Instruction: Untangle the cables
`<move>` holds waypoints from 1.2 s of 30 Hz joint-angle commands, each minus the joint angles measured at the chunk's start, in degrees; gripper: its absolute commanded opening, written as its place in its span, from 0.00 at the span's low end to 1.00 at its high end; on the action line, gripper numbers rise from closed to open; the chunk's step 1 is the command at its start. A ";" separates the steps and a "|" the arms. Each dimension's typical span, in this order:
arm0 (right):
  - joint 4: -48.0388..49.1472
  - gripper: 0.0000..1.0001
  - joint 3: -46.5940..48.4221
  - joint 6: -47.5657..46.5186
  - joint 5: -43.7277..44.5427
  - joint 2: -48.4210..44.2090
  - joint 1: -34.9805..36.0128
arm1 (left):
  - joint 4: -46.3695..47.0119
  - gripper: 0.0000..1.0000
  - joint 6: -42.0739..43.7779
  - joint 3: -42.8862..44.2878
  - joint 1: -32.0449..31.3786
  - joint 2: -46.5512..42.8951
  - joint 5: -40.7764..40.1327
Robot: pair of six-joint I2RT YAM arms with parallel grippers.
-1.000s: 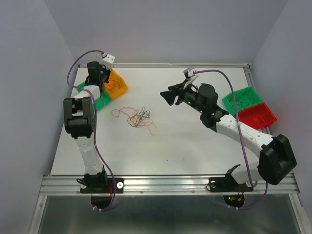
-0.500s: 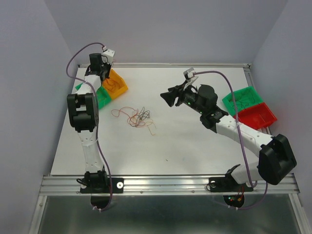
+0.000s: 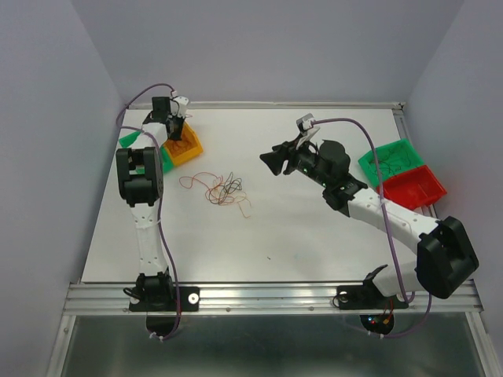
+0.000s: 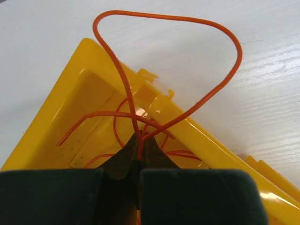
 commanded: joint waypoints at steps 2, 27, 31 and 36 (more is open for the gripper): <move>3.34 0.61 -0.50 0.46 0.43 -1.60 0.42 | 0.43 0.35 -1.51 0.73 0.04 -3.51 0.13; 2.46 0.60 4.15 1.87 -1.59 5.35 0.42 | 4.31 0.55 -0.64 -5.97 0.04 -18.64 1.61; 2.54 0.60 3.89 1.87 -1.76 5.00 0.42 | 2.02 0.62 3.58 0.35 -0.04 -15.38 2.76; 2.54 0.60 3.54 1.87 -1.50 4.91 0.42 | -0.79 0.69 4.38 6.51 -0.31 -10.55 2.76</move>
